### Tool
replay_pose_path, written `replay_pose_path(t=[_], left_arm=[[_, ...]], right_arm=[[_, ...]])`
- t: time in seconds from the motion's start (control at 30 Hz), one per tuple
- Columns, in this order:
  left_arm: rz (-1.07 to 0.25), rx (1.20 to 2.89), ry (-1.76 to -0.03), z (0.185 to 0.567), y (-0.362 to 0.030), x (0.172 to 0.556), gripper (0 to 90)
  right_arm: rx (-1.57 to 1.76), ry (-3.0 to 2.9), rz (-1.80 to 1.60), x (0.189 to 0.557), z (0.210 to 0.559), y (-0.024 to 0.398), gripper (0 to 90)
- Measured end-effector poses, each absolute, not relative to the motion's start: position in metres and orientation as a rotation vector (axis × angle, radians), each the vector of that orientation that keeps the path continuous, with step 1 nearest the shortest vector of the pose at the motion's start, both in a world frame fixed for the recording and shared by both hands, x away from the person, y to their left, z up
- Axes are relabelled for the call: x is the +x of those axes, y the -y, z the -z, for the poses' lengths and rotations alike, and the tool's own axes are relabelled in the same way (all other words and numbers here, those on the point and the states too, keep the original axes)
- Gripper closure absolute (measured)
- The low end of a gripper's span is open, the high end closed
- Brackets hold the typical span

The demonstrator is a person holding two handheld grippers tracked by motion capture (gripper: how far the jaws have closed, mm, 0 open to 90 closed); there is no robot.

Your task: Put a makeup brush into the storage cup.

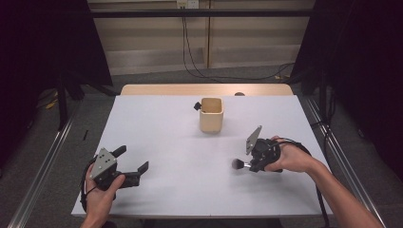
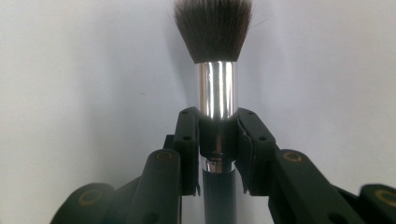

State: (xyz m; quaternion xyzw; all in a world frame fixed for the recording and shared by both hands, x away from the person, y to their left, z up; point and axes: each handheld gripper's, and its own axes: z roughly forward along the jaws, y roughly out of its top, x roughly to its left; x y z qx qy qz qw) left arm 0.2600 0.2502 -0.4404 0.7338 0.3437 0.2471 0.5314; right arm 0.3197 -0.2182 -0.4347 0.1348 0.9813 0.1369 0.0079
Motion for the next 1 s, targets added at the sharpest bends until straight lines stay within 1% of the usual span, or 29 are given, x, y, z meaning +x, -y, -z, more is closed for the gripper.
replay_pose_path(t=[0.23, 0.47, 0.77, 1.0], left_arm=[[-0.589, 1.753, -0.817, 0.441, -0.250, 0.260, 2.4], [-0.588, 1.753, -0.814, 0.440, -0.249, 0.260, 2.4], [-0.580, 1.748, -0.807, 0.440, -0.249, 0.259, 2.3], [-0.573, 1.741, -0.812, 0.440, -0.250, 0.259, 2.3]], right_arm=[[0.551, -2.977, -0.607, 0.321, 0.424, 0.228, 72.5], [0.692, -2.863, -0.828, 0.321, 0.419, 0.237, 72.4], [0.887, -2.668, -1.019, 0.323, 0.418, 0.244, 72.4], [0.892, -2.520, -1.184, 0.322, 0.416, 0.248, 72.4]])
